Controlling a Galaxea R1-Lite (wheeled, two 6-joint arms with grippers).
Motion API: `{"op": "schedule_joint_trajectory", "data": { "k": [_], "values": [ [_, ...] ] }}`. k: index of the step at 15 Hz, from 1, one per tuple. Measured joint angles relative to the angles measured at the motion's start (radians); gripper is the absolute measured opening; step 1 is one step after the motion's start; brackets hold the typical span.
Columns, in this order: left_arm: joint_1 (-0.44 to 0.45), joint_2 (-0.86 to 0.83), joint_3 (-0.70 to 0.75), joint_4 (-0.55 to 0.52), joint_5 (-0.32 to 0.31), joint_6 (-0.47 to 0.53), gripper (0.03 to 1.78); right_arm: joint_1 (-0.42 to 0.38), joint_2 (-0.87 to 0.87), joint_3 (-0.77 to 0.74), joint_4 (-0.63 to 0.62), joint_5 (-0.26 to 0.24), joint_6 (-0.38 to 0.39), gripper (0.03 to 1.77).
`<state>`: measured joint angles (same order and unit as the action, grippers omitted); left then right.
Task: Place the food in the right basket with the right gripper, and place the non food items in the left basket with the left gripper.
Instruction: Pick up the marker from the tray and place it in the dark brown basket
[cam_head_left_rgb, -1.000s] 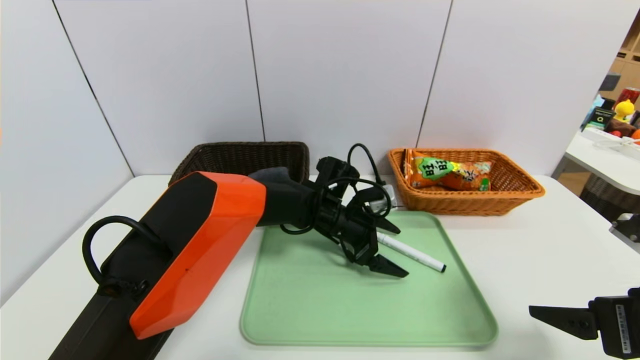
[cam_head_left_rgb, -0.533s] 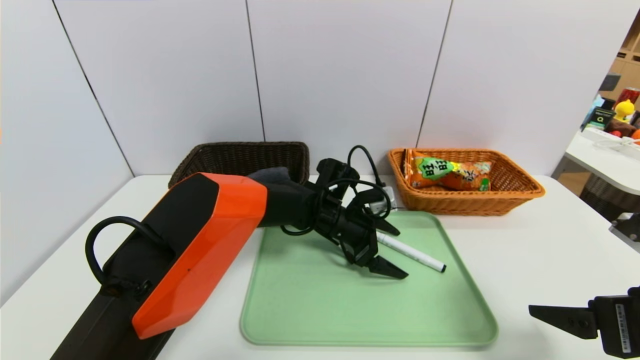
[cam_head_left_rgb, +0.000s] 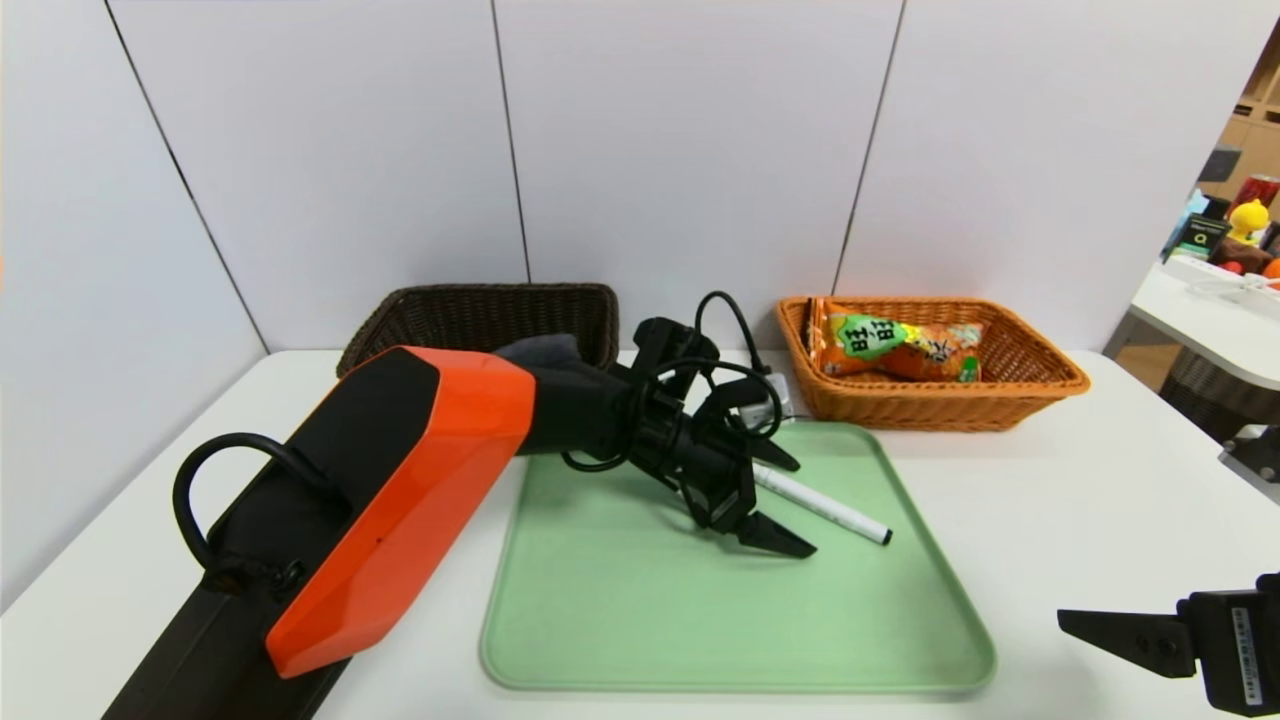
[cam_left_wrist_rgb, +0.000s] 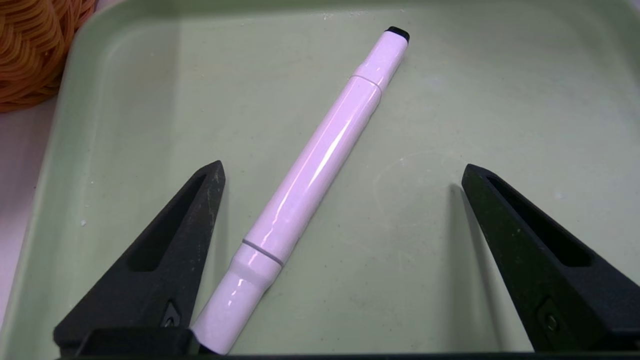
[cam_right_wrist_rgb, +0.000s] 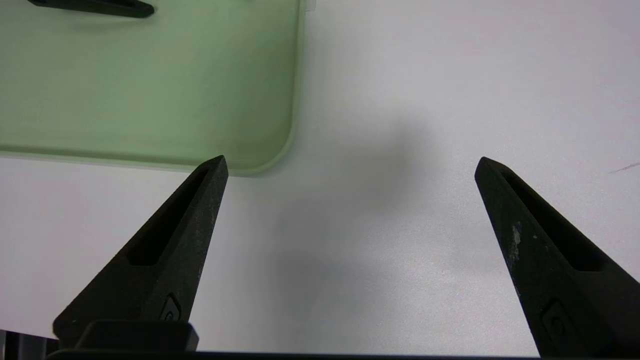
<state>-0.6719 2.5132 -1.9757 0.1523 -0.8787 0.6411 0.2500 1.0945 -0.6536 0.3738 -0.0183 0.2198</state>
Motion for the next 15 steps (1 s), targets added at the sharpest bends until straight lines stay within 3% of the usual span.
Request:
{"op": "schedule_joint_trajectory", "data": {
  "k": [4, 8, 9, 15],
  "values": [
    [-0.001, 0.011, 0.000, -0.028, 0.004, 0.001, 1.11, 0.000, 0.000, 0.000, 0.000, 0.000, 0.000, 1.71],
    [-0.001, 0.018, -0.001, -0.031, 0.002, 0.001, 0.69, 0.000, -0.001, -0.002, 0.000, 0.000, 0.000, 1.71],
    [-0.001, 0.018, -0.001, -0.033, 0.002, 0.001, 0.22, 0.000, -0.001, -0.002, 0.000, 0.001, 0.000, 1.71],
    [0.000, 0.004, 0.000, -0.026, 0.005, 0.001, 0.20, 0.000, -0.001, 0.000, 0.000, 0.006, 0.000, 1.71]
  ]
}}
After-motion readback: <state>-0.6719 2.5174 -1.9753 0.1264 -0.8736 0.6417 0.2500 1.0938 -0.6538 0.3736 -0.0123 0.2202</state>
